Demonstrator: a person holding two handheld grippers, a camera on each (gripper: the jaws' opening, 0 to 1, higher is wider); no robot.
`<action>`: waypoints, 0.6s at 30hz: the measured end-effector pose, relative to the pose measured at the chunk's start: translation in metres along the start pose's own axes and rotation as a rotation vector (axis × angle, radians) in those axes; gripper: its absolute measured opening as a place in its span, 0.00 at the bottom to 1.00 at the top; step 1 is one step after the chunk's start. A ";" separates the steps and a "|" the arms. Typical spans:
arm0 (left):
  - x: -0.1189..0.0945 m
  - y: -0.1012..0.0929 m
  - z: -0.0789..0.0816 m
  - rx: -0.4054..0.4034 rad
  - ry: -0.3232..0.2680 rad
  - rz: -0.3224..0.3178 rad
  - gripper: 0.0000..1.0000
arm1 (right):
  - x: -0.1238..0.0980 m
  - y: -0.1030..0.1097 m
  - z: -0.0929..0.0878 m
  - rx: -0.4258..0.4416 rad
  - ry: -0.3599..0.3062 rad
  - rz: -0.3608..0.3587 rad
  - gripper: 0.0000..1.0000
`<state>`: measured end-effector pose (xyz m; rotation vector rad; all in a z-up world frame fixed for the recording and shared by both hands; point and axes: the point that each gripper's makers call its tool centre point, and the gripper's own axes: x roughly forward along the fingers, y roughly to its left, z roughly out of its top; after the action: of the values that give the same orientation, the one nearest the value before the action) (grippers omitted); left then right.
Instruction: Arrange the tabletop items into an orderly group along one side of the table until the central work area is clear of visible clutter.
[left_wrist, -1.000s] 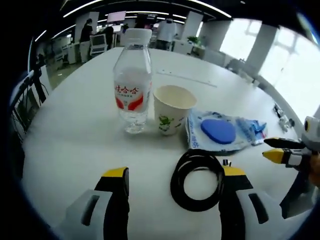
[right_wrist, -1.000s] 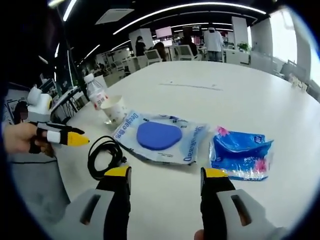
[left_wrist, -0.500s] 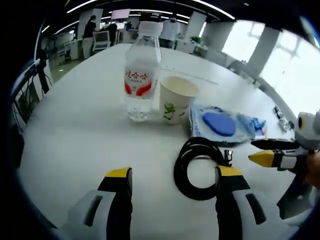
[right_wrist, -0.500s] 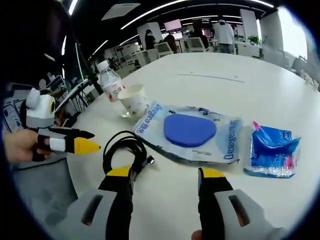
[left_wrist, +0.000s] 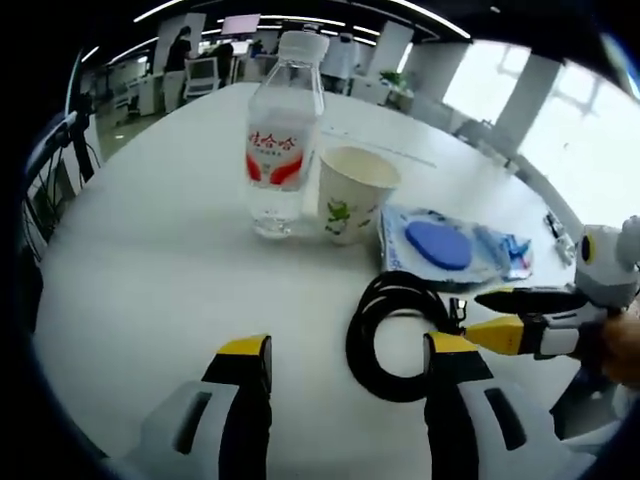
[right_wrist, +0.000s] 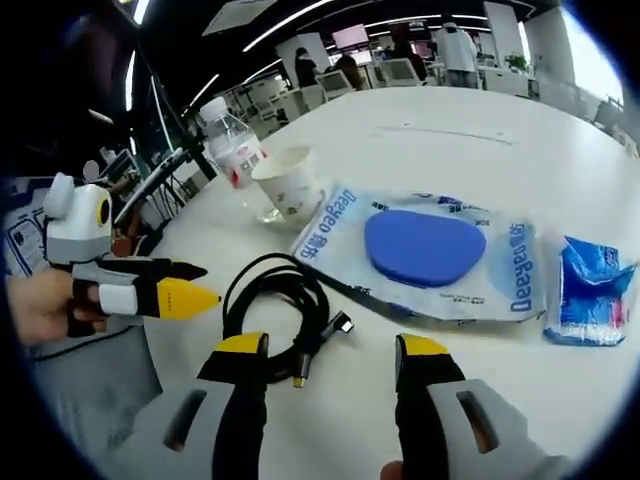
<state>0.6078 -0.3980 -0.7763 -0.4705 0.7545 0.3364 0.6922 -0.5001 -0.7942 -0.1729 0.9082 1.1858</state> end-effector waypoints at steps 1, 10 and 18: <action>0.001 0.000 0.000 0.007 0.001 -0.001 0.56 | -0.001 0.000 0.001 0.002 -0.001 0.000 0.48; 0.009 -0.004 -0.003 -0.007 0.032 -0.020 0.43 | 0.007 0.005 -0.004 0.045 0.002 0.028 0.40; 0.021 -0.006 -0.010 -0.020 0.073 -0.038 0.30 | 0.012 0.010 -0.001 0.035 -0.011 0.032 0.31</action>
<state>0.6192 -0.4057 -0.7955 -0.5182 0.8129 0.2926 0.6840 -0.4884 -0.7998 -0.1237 0.9244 1.1990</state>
